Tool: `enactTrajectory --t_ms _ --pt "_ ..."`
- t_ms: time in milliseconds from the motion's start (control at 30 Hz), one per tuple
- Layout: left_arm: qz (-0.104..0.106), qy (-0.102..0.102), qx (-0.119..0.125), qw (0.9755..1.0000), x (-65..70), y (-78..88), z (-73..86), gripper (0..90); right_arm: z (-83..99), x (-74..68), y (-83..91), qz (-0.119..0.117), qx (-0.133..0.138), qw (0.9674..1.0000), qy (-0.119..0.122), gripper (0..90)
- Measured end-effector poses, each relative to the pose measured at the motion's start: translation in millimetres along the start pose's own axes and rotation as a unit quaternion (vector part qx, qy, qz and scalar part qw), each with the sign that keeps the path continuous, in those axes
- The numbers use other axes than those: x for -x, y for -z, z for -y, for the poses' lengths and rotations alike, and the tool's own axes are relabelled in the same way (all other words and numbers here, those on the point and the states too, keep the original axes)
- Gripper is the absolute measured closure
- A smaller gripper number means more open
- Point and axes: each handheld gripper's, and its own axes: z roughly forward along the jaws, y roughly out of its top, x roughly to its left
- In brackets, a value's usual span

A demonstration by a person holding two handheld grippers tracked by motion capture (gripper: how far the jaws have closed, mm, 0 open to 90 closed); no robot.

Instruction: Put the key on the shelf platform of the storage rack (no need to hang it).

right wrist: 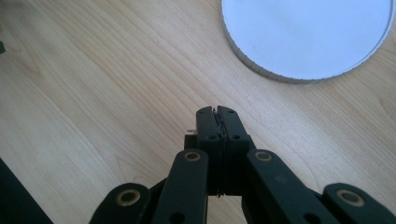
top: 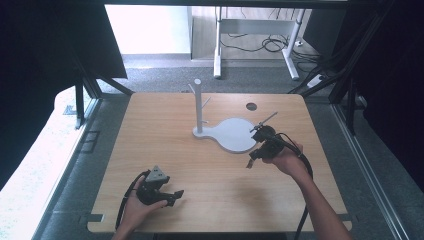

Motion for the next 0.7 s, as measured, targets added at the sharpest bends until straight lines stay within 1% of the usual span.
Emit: enactTrajectory --t_ms 367,400,700 --pt "0.003 -0.001 -0.001 1.0000 -0.2 0.5 -0.2 23.3 -12.4 3.6 1.5 0.000 0.003 1.0000 -0.003 89.6" --pt "0.002 0.002 -0.001 1.0000 0.3 0.2 -0.1 23.2 -13.0 3.9 1.6 0.000 0.004 1.0000 -0.003 89.6" --pt "0.001 0.003 -0.001 1.0000 0.5 -0.3 0.0 23.2 -22.6 6.4 0.3 -0.002 0.005 1.0000 -0.005 89.5"
